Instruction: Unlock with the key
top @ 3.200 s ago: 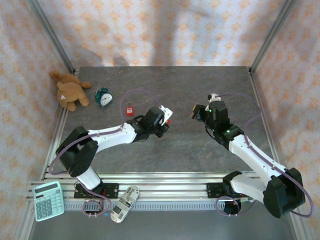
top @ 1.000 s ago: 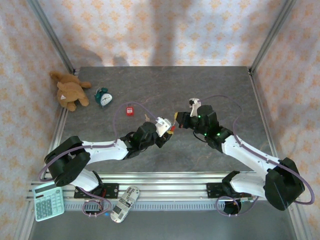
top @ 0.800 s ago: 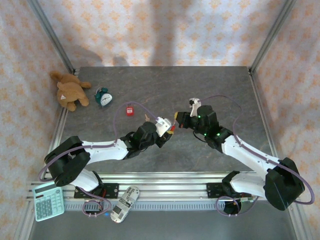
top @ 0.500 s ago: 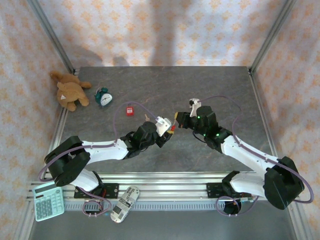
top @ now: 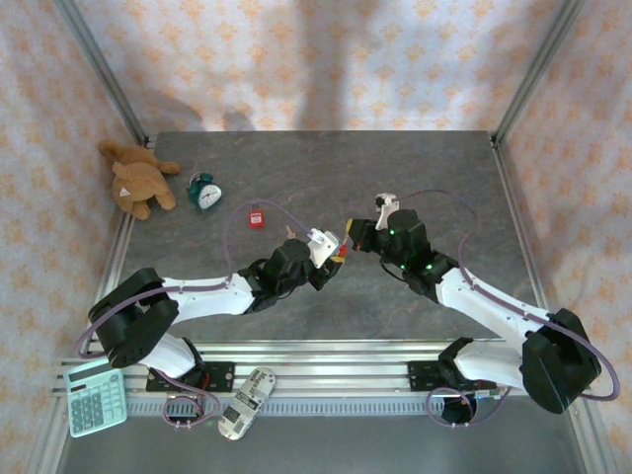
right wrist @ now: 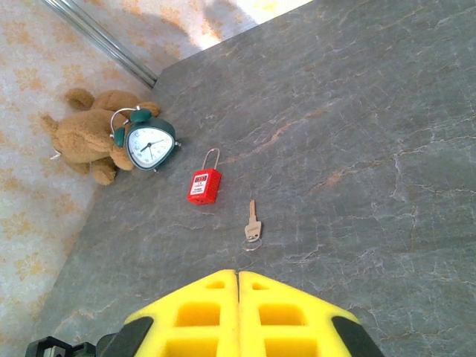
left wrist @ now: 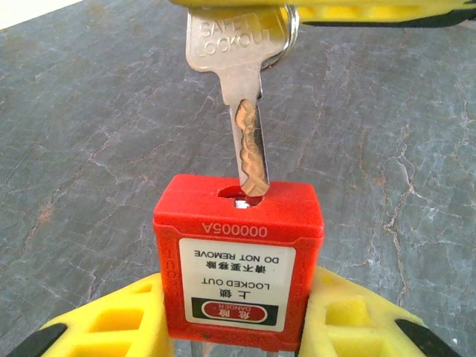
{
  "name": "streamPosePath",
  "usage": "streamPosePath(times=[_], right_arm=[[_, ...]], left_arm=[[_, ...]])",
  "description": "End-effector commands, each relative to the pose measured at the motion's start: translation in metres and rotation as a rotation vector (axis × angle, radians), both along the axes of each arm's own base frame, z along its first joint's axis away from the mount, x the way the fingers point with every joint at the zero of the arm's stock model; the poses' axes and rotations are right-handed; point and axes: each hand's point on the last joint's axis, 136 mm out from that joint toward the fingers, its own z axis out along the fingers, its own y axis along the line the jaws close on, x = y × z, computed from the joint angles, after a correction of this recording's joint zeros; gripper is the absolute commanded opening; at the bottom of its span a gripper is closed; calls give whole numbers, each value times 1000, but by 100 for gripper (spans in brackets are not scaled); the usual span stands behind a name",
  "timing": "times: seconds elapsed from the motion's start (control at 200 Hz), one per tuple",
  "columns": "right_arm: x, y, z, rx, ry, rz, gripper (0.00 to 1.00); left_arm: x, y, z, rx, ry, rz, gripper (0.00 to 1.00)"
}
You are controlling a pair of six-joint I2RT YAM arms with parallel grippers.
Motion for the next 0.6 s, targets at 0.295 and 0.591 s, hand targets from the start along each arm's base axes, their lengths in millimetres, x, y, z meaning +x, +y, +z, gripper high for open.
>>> streamPosePath(times=[0.295, 0.591], right_arm=[[-5, 7, -13, -48, 1, -1, 0], [-12, 5, -21, -73, 6, 8, 0]], left_arm=[[12, -13, 20, -53, -41, 28, 27], [20, -14, 30, -109, -51, 72, 25]])
